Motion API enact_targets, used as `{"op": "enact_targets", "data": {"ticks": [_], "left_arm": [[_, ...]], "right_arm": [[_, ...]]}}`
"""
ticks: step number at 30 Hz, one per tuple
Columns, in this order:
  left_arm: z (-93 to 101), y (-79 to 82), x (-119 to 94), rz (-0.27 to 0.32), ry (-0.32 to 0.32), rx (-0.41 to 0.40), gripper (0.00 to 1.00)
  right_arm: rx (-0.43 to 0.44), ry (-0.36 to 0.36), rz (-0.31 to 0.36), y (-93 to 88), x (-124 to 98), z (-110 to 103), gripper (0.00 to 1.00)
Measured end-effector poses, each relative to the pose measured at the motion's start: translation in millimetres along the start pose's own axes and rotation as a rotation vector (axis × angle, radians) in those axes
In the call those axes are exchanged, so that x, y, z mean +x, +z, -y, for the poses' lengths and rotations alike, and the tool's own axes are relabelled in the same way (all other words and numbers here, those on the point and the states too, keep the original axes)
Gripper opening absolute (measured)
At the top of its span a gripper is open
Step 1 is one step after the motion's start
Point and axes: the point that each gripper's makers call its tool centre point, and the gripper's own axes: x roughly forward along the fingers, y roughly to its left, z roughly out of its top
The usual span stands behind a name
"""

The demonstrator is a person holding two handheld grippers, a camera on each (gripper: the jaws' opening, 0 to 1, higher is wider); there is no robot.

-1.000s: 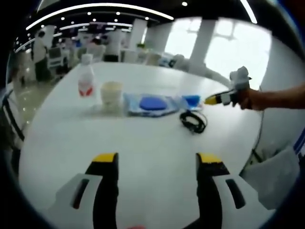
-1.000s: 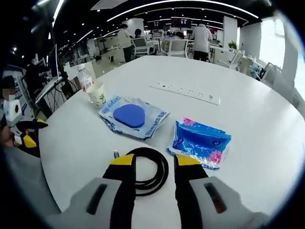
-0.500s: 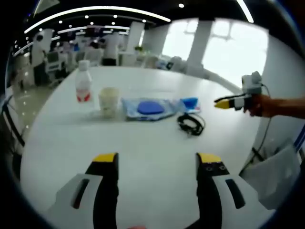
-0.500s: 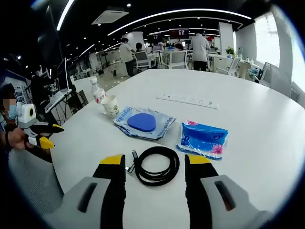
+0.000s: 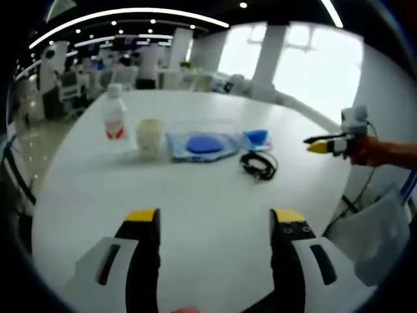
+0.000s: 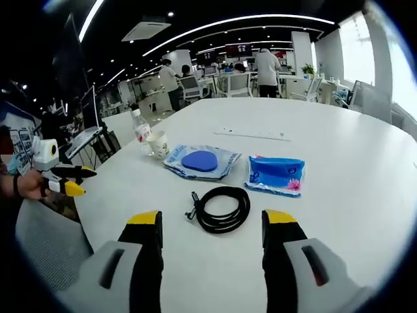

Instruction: Arrange the tabletop items into an orderly group along one side of the table until the central work area is clear of visible clutter.

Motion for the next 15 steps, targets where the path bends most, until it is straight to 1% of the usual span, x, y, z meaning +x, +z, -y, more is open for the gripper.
{"op": "enact_targets", "data": {"ticks": [3,6,8,10,12,15], "left_arm": [[-0.1,0.8,-3.4,-0.003,-0.004,0.019,0.66],[-1.0,0.3,-6.4,-0.004,-0.007,0.028,0.67],[-2.6,-1.2,-8.2,-0.005,-0.007,0.029,0.67],[-3.7,-4.5,-10.1,-0.012,-0.007,0.034,0.68],[-5.1,-7.3,-11.2,-0.018,-0.008,0.038,0.68],[-8.2,-8.6,-11.1,-0.018,-0.008,0.029,0.68]], "right_arm": [[0.013,-0.005,0.008,-2.4,-2.4,-1.2,0.62],[0.040,-0.014,0.030,-6.2,-7.1,-8.6,0.63],[0.038,-0.018,0.038,-9.5,-8.7,-13.1,0.65],[0.022,-0.031,0.037,-14.4,-8.8,-15.4,0.69],[0.032,-0.037,0.034,-18.5,-9.6,-17.4,0.72],[0.060,-0.043,0.039,-24.5,-12.8,-23.8,0.73]]}}
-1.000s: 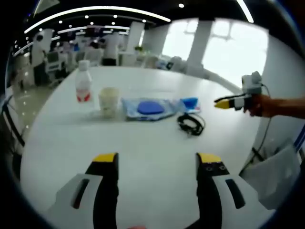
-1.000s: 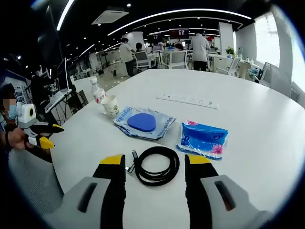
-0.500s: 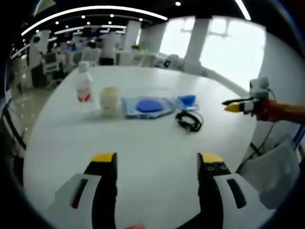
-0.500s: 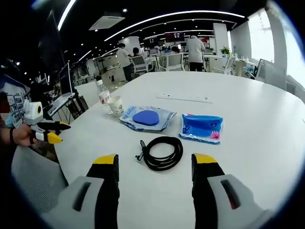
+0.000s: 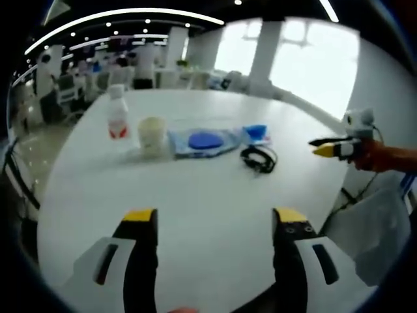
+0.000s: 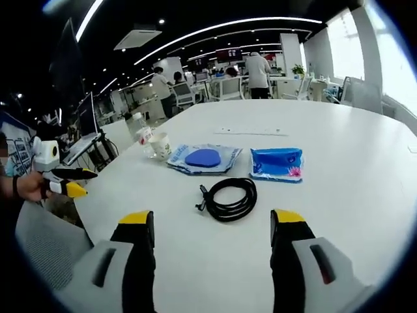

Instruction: Arrange the tabletop items into an orderly group along one side of the table until the central work area is clear of visible clutter.

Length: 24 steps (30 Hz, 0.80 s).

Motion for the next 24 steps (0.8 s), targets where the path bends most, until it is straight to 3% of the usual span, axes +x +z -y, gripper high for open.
{"op": "enact_targets", "data": {"ticks": [8,17,21,24], "left_arm": [[2.9,3.9,-0.9,0.017,-0.015,-0.025,0.71],[6.5,-3.6,0.4,-0.015,-0.026,-0.012,0.78],[5.6,-5.9,1.0,-0.027,-0.022,0.000,0.80],[2.4,-6.1,0.5,-0.028,-0.009,0.012,0.80]], "right_arm": [[-0.014,0.004,-0.018,-15.6,-5.1,-12.6,0.78],[0.040,-0.017,-0.054,-35.1,-8.6,-21.5,0.78],[0.007,-0.054,-0.044,-30.2,-11.7,-15.1,0.85],[0.053,-0.042,-0.062,-36.5,-10.6,-17.2,0.85]]}}
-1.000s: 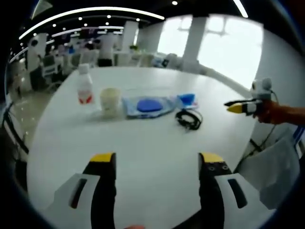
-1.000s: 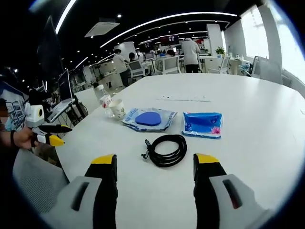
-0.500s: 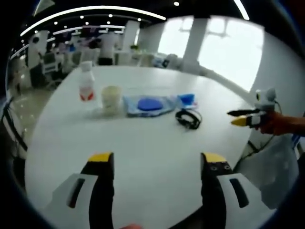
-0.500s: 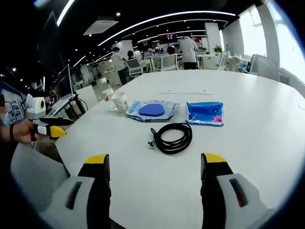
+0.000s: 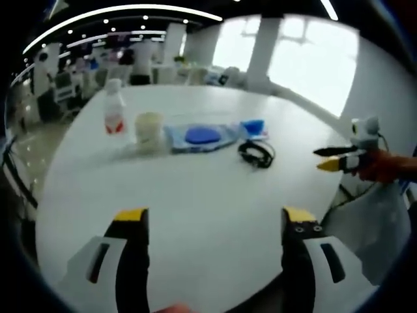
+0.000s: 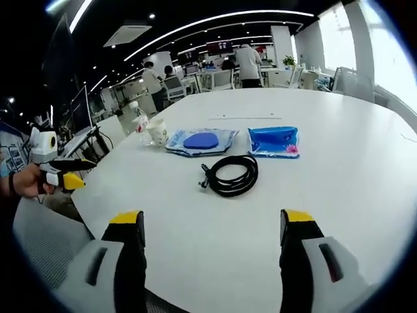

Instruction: Arrange the tabletop items into an orderly group along one side of the table until the central work area is clear of visible clutter.

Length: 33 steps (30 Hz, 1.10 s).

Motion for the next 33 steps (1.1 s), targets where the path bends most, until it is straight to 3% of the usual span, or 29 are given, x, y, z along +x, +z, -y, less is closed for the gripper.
{"op": "enact_targets", "data": {"ticks": [4,9,16,33], "left_arm": [[-5.1,-1.5,-0.5,-0.010,0.027,0.028,0.80],[-1.3,-4.8,2.5,-0.052,0.044,0.154,0.80],[-9.2,-3.0,-0.1,-0.040,0.064,0.122,0.80],[-8.8,-5.5,1.3,-0.049,0.064,0.136,0.80]], "right_arm": [[-0.064,0.006,-0.018,-1.8,1.4,-6.0,0.85],[-0.055,0.014,-0.044,-7.7,3.3,-6.8,0.83],[-0.010,0.018,-0.029,-6.6,1.5,-4.3,0.83],[0.006,0.014,-0.024,-6.0,0.8,-1.9,0.80]]}}
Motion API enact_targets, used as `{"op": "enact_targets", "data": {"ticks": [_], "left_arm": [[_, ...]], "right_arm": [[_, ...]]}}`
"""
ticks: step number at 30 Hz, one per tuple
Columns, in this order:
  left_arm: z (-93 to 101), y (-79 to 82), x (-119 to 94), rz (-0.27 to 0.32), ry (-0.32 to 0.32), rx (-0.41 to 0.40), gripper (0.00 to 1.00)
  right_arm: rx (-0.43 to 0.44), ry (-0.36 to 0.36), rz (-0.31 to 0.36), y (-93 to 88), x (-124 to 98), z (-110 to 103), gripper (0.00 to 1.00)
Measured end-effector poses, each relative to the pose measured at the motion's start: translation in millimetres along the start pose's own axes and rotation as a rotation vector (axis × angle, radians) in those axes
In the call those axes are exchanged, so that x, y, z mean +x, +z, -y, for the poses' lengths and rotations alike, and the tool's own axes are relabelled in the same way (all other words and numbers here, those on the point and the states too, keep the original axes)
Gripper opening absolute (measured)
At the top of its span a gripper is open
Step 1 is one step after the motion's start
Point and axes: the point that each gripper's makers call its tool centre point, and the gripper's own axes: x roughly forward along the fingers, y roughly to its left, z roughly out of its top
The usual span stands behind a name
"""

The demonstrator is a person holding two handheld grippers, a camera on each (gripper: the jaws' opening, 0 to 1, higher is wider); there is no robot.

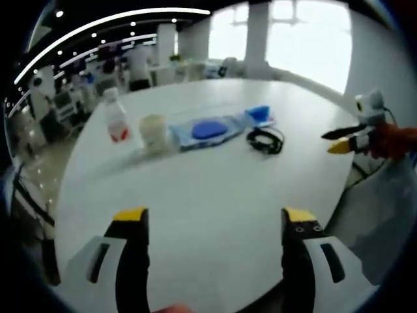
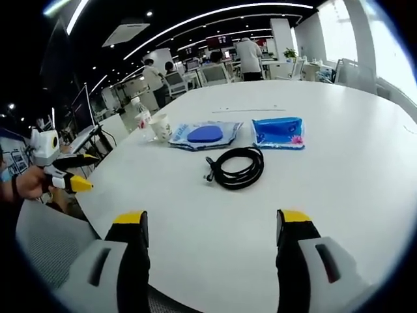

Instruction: Arrange the tabletop items into an orderly group along one side of the table until the central work area is clear of visible clutter.

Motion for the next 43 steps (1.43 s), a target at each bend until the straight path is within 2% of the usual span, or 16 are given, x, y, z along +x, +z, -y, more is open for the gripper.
{"op": "enact_targets", "data": {"ticks": [12,19,26,43], "left_arm": [[-2.9,1.1,-1.9,0.007,0.008,-0.010,0.80],[-2.0,2.8,-1.8,0.009,0.013,0.014,0.80],[-3.5,2.3,-2.7,0.010,0.014,-0.004,0.80],[-0.7,0.6,-0.2,0.002,0.003,-0.002,0.80]], "right_arm": [[0.025,-0.004,0.004,-0.3,-0.4,1.4,0.78],[0.028,-0.004,0.002,-0.8,-0.2,1.1,0.78],[0.036,-0.002,0.000,-1.6,0.4,0.7,0.76],[0.045,-0.004,-0.008,-3.7,0.9,1.6,0.75]]}}
